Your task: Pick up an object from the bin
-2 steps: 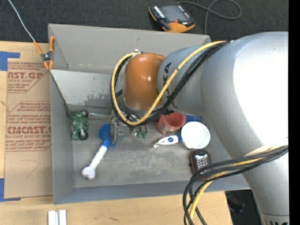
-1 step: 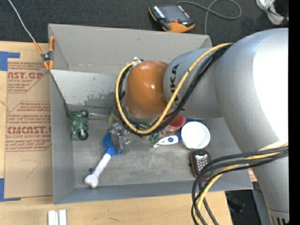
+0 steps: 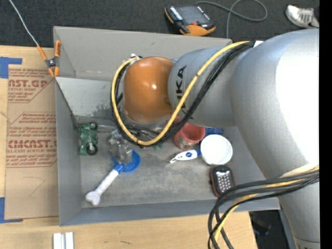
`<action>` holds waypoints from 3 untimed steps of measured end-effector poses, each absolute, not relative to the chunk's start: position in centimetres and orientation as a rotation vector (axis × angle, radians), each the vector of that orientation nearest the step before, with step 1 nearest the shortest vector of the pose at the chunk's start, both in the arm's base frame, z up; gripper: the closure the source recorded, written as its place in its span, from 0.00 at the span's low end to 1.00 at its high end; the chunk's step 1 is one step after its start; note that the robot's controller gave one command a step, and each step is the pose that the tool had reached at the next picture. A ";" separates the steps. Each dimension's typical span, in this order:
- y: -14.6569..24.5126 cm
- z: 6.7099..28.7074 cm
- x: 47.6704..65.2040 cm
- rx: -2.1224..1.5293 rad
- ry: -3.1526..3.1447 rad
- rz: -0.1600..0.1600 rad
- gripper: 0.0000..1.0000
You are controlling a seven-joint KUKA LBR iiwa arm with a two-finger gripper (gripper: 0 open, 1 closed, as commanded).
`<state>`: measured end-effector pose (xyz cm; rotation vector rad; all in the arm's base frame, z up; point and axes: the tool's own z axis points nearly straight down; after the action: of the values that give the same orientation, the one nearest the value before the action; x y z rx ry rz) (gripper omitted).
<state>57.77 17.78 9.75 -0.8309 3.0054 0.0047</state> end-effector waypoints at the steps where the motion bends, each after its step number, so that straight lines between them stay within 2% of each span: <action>1: 17.6 9.7 57.7 -0.828 3.009 0.005 0.00; 2: 10.0 7.3 56.5 -0.931 2.980 0.001 0.00; 3: 10.5 7.5 56.6 -0.934 2.974 0.006 1.00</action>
Offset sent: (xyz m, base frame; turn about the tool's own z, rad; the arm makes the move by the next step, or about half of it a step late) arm 0.0000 0.0000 0.0000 0.0000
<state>56.59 10.47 7.52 -0.9341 2.9738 0.0060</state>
